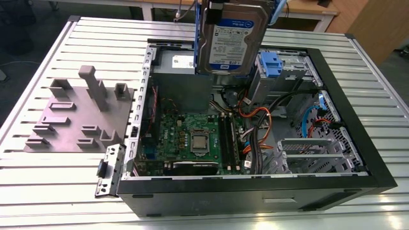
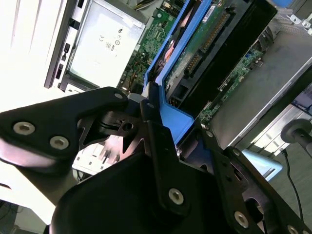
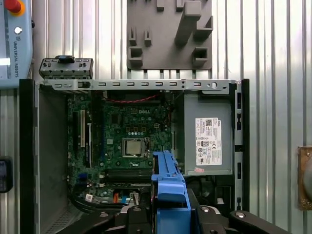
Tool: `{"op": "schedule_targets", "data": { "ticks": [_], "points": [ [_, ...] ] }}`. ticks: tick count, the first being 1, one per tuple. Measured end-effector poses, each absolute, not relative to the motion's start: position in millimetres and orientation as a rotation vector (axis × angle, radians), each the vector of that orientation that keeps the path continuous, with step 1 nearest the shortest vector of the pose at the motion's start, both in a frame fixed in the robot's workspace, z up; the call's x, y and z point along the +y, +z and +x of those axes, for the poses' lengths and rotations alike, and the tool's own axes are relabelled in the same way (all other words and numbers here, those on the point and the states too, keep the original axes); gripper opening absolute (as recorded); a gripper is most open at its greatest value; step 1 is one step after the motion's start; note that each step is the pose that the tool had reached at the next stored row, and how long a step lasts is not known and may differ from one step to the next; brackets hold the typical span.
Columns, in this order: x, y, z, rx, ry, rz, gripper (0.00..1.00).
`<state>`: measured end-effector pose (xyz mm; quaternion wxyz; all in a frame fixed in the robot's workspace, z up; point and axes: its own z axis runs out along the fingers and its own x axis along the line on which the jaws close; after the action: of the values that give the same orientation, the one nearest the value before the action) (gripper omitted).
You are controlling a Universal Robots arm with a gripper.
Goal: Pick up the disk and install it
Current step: 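Insert the disk into the insertion slot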
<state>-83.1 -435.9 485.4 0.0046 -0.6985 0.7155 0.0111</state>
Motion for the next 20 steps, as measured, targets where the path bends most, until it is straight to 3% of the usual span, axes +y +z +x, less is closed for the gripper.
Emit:
{"op": "schedule_targets", "data": {
  "ticks": [20],
  "points": [
    [-469, 485, -82, 2.241, 0.035, -2.188, 0.36]
  ]
}}
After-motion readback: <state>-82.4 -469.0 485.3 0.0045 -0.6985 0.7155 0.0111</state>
